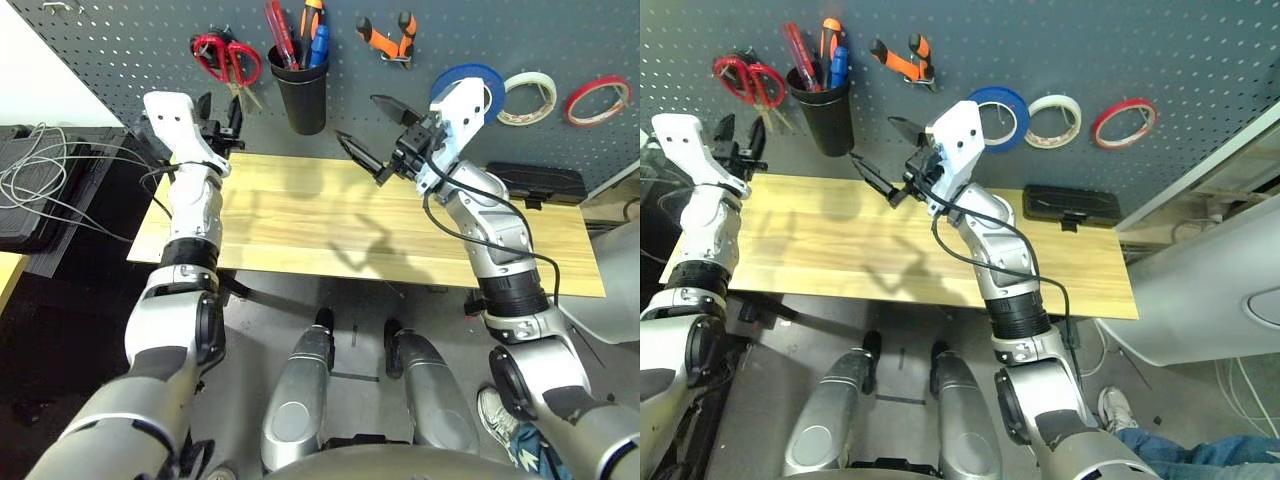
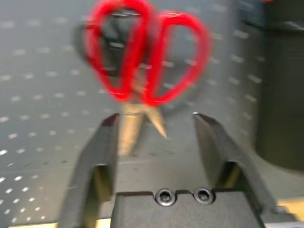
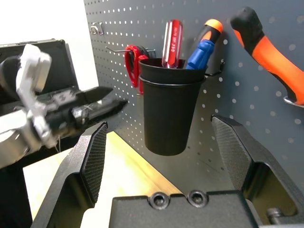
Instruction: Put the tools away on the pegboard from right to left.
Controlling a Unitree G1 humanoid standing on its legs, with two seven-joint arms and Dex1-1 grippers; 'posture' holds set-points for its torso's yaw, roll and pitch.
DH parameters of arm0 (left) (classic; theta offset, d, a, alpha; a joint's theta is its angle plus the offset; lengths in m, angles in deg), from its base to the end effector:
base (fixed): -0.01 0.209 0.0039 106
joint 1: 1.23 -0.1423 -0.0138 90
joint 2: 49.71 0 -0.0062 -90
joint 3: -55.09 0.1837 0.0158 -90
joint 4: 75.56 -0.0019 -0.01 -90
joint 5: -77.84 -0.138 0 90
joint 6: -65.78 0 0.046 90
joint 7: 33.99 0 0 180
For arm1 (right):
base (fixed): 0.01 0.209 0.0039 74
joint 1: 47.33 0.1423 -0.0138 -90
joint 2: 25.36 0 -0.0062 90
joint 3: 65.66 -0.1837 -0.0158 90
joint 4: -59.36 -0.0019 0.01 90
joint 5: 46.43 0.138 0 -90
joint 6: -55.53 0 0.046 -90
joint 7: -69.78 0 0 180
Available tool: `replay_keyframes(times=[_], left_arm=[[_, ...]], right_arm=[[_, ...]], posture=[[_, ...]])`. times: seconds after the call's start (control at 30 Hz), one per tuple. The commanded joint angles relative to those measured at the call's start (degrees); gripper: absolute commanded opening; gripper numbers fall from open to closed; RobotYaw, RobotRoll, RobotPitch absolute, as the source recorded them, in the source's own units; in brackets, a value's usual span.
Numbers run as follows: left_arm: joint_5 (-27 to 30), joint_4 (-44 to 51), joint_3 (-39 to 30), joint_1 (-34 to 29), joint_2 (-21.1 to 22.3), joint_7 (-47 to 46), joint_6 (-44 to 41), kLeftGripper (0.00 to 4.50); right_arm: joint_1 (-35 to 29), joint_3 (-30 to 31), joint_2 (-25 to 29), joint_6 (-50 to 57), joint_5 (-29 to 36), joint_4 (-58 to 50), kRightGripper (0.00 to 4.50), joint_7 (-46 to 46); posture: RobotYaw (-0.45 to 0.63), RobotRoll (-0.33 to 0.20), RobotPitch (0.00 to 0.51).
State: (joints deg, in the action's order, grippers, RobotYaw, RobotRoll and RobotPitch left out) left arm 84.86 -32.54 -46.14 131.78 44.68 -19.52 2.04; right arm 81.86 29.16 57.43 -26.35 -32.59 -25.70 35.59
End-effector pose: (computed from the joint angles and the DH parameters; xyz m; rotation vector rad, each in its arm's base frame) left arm 0.3244 0.2340 0.1351 0.1700 -0.4161 -0.0676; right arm 0.2995 -0.1153 0.1886 -0.0941 -0.4104 0.8672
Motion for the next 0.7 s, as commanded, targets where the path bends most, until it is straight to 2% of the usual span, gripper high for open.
replay_keyframes(times=[0.03,0.17,0.33,0.53,0.7], left_arm=[[-2.01,6.74,2.93,-7.13,-1.49,0.73,-2.65,4.48],[-2.4,13.45,4.46,-12.82,-2.68,0.38,-5.9,4.48],[-3.13,16.73,5.48,-16.56,-3.83,0.28,-8.76,4.48],[-3.6,14.9,6.15,-16.08,-4.73,-0.01,-9.59,4.48],[-3.82,12.21,6.46,-15.02,-4.95,0.59,-9.51,4.48]], right_arm=[[-2.12,-0.38,-0.11,0.0,-0.8,2.3,4.5,1.44],[-3.81,-0.64,-0.19,-0.15,-2.48,5.5,4.5,4.32],[-6.8,-0.91,0.38,-2.02,-6.11,11.64,4.5,9.19],[-7.74,-2.46,0.72,-6.11,-8.57,19.98,4.5,13.43],[-6.68,-5.76,0.11,-5.96,-8.03,24.78,4.5,17.93]], posture=[[0.03,0.0,0.295],[0.04,0.0,0.297],[0.05,0.0,0.3],[0.05,0.0,0.283],[0.03,0.0,0.277]])
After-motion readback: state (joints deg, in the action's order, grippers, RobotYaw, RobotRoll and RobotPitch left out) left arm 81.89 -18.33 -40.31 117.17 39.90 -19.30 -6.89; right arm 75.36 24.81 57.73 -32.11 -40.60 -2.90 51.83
